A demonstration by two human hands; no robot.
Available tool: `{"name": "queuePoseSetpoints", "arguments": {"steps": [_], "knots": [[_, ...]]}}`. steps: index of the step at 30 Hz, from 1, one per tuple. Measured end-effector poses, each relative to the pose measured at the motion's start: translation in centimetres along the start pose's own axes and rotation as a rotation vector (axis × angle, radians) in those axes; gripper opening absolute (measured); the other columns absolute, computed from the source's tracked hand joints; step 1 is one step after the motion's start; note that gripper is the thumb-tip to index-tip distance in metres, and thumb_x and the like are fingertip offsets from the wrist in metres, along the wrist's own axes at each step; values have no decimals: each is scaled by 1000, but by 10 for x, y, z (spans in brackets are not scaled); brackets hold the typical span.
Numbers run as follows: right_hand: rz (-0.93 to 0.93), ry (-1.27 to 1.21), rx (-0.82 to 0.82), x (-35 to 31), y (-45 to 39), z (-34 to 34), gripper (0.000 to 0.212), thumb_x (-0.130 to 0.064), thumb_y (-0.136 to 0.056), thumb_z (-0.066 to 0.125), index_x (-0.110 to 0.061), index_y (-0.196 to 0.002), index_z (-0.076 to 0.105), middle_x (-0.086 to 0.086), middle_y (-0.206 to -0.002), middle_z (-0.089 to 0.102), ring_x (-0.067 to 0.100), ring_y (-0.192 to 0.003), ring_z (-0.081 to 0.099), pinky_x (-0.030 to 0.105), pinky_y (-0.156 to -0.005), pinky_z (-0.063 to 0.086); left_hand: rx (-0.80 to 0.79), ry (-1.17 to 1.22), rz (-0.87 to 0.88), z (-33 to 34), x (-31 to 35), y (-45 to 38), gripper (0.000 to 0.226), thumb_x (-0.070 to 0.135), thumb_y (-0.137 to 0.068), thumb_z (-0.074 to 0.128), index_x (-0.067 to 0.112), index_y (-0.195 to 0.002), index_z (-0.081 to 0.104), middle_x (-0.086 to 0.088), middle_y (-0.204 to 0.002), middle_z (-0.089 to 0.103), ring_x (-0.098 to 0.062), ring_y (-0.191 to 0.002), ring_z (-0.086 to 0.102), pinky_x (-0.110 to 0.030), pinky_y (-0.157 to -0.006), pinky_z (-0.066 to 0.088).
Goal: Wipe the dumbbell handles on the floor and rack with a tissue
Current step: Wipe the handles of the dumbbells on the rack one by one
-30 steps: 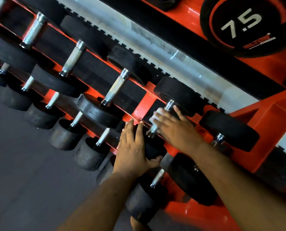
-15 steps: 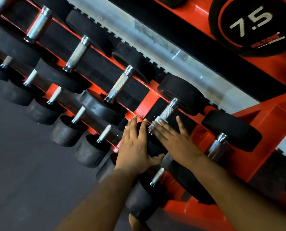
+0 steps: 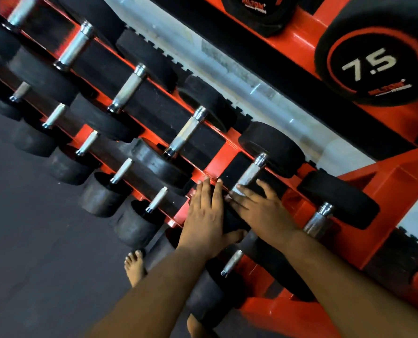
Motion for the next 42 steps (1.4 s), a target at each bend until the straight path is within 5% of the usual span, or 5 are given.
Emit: {"name": "queuePoseSetpoints", "arguments": {"steps": [8,16,23,39,42], "knots": [[318,-581,368,17,-66,-49,34,-7,-88,56,-16,-113,76,2,-117,74,20,-116,67,42,-94,55,360,-120,-24,-68,-79,-10,98,76,-87,46,12,-157,26,-14,-168,14,-29,-156,7,-53,-125,11],[199,-440,400,-21,-184,-56,34,-15,-92,48,-15,-112,75,6,-122,72,24,-118,67,46,-98,53,138,-91,-59,-99,-142,-48,124,81,-74,57,15,-161,-3,-16,-169,-4,-26,-156,-7,-45,-127,3],[-54,-17,-95,-22,-207,-14,73,-36,-81,72,-18,-148,48,6,-156,43,24,-148,34,57,-120,18,111,-124,-150,-107,-136,-62,131,85,-74,54,9,-159,-11,-20,-168,-5,-32,-155,-14,-50,-125,-8],[-197,1,-201,-23,-216,-15,68,-34,-93,53,-15,-155,33,1,-160,34,20,-153,19,73,-115,-5,-58,122,-169,-119,-140,-78,144,70,-63,81,16,-160,-12,-22,-166,-5,-33,-155,-8,-45,-126,0],[-246,65,-116,-18,-195,-19,67,-34,-93,40,-13,-156,32,5,-163,29,22,-153,18,74,-114,10,-95,130,-167,-122,-140,-78,143,67,-67,81,14,-158,-17,-21,-166,-8,-33,-155,-11,-44,-125,-2]]}}
Point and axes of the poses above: each hand's wrist, its own y-axis away from the middle knuckle, its own z-axis out of the palm, x = y × z, the point moved 5 cm from there along -y, towards the middle knuckle
